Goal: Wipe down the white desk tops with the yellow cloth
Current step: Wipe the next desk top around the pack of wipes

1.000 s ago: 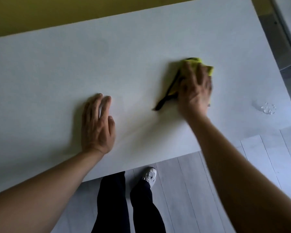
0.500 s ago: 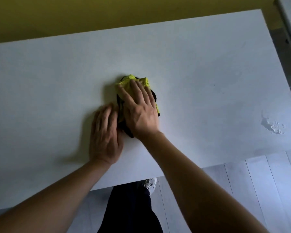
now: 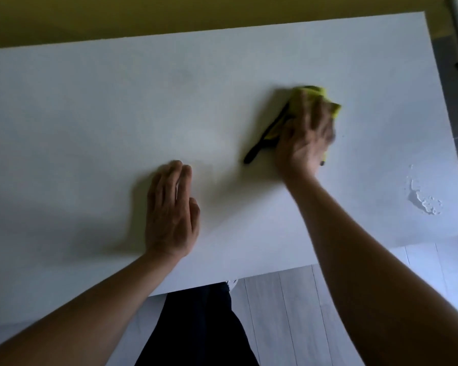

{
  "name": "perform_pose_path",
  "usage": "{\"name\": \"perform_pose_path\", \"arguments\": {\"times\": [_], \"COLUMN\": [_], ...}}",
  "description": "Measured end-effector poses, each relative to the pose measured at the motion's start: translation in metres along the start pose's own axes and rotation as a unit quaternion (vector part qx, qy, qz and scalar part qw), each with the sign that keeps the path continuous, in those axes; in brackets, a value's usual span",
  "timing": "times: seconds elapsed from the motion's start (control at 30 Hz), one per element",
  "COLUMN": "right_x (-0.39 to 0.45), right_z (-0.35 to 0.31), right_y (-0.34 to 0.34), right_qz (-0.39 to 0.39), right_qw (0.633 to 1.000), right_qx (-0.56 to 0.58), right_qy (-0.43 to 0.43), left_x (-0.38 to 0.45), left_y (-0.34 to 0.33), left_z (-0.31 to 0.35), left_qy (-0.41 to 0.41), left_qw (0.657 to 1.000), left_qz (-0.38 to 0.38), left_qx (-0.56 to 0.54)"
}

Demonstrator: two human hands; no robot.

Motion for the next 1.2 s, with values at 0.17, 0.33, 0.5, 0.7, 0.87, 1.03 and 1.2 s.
{"name": "perform_pose_path", "arguments": {"times": [0.17, 0.33, 0.5, 0.7, 0.87, 1.03, 1.2], "right_x": [-0.04, -0.004, 0.088, 0.11, 0.059, 0.067, 0.152], "right_z": [-0.1, -0.082, -0.025, -0.039, -0.145, -0.165, -0.07], "right_y": [-0.035, -0.038, -0.022, -0.028, -0.073, -0.079, -0.054], "right_qz": [-0.102, -0.115, -0.05, 0.006, -0.094, -0.152, -0.05], "right_qw": [0.966, 0.949, 0.998, 0.998, 0.957, 0.916, 0.989], "right_qx": [0.044, 0.038, -0.003, -0.02, 0.033, 0.034, 0.006], "right_qy": [0.234, 0.292, 0.036, -0.057, 0.274, 0.369, 0.136], "left_x": [0.024, 0.08, 0.141, 0.145, 0.147, 0.146, 0.148], "left_y": [0.007, 0.01, -0.002, -0.007, -0.006, -0.003, -0.001], "left_z": [-0.006, -0.023, -0.05, -0.051, -0.052, -0.054, -0.049], "left_qy": [0.025, 0.014, 0.018, 0.025, 0.017, 0.004, 0.024], "left_qw": [0.999, 1.0, 0.997, 0.995, 0.995, 0.996, 0.996], "left_qz": [-0.023, -0.005, -0.059, -0.069, -0.074, -0.054, -0.059], "left_qx": [-0.004, 0.01, 0.04, 0.061, 0.06, 0.07, 0.063]}}
Point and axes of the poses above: each hand's wrist, its own x-axis towards the middle knuckle, its own y-axis out of the back of the hand, z = x × y, the point moved 3 cm from there along x, towards the middle knuckle, and after that the axes turned 4 degrees about -y, right-handed, at the moved point
